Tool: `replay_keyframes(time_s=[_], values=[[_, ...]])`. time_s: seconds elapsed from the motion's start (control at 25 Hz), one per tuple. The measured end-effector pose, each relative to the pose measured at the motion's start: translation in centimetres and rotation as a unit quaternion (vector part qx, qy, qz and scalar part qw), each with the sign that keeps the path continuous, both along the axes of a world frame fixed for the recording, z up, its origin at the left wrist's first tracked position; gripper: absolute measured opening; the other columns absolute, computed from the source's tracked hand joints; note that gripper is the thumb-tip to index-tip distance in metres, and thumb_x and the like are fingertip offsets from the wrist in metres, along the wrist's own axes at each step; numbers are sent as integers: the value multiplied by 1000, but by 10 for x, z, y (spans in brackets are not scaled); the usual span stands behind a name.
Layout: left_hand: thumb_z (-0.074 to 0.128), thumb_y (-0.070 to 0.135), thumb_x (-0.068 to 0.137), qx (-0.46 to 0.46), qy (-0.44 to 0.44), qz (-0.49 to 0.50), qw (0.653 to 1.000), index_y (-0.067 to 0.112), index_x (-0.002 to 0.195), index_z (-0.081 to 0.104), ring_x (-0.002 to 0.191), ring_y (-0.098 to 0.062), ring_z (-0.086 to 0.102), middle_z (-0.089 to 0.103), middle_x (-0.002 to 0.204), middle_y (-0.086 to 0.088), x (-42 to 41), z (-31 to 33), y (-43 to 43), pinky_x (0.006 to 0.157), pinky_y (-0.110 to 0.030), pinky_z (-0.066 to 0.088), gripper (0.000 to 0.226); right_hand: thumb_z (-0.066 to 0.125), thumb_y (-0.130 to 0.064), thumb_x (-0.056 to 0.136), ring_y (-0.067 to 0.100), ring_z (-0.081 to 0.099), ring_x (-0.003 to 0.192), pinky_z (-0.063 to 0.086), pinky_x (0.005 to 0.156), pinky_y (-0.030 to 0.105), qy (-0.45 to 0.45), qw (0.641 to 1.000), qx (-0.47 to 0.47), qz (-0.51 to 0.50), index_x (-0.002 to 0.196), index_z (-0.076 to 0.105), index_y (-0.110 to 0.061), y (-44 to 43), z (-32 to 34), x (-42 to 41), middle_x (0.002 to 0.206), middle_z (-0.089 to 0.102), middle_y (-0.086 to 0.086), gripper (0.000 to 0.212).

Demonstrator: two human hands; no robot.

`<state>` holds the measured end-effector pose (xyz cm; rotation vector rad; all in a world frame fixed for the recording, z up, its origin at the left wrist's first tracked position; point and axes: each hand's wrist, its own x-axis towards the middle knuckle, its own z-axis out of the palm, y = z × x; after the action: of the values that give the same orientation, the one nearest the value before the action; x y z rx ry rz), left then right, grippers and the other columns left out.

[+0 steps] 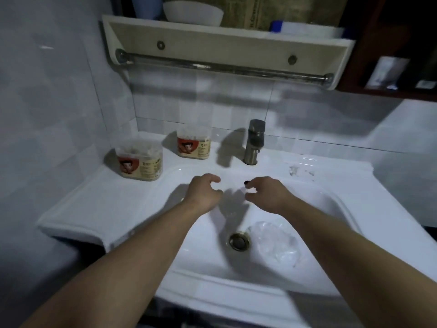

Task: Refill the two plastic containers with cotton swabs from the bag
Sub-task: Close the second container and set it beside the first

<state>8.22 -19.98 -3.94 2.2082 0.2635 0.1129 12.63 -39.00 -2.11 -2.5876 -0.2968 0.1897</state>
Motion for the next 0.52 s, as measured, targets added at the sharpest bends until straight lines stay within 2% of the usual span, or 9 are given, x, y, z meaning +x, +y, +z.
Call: replay_keyframes(time_s=[0.08,0.2,0.28,0.32,0.4,0.44,0.52], values=[[64,19,94,12,41,-48,998,22,136,61,117,-24,60,53,142,-4,-13,1,-12,81,-26,47,42,71,-37,89,18,61,114,42,82,21,17,999,-46,-4,128,65,-23,-17,-3,-15,132,63,0,43],[65,23,93,9,76,-91,993,23,133,62,118,-24,61,55,138,-2,-27,-3,-27,81,-25,45,40,71,-39,88,24,57,123,48,94,28,51,983,-174,8,140,54,-15,-34,-12,-34,137,59,7,59],[67,22,91,-6,94,-106,990,22,129,64,105,-25,65,60,122,-3,-34,-7,-35,82,-29,52,37,75,-35,85,26,60,120,51,94,31,94,970,-226,-3,139,53,-11,-43,-22,-47,135,62,10,63],[67,21,90,-17,105,-110,988,21,127,66,96,-24,65,60,111,-1,-37,-11,-38,85,-32,56,36,76,-31,84,26,63,115,53,89,31,111,966,-234,-6,138,54,-9,-47,-28,-51,132,64,11,63],[68,24,86,-22,130,-119,984,24,122,66,89,-24,64,59,102,4,-44,-17,-40,92,-42,59,36,75,-18,83,24,64,96,52,65,25,113,973,-201,-23,139,54,-8,-55,-37,-56,126,67,11,60],[68,28,81,-19,142,-122,982,27,119,66,92,-25,67,60,104,5,-47,-21,-40,93,-46,59,38,73,-10,82,23,61,89,49,58,22,104,984,-140,-39,140,53,-9,-58,-41,-55,126,66,11,61],[66,39,68,-32,170,-124,977,34,117,62,103,-25,69,60,112,7,-51,-28,-38,95,-47,58,49,71,2,81,25,63,83,57,64,28,109,987,79,-86,141,53,-11,-62,-46,-50,121,64,11,63]])
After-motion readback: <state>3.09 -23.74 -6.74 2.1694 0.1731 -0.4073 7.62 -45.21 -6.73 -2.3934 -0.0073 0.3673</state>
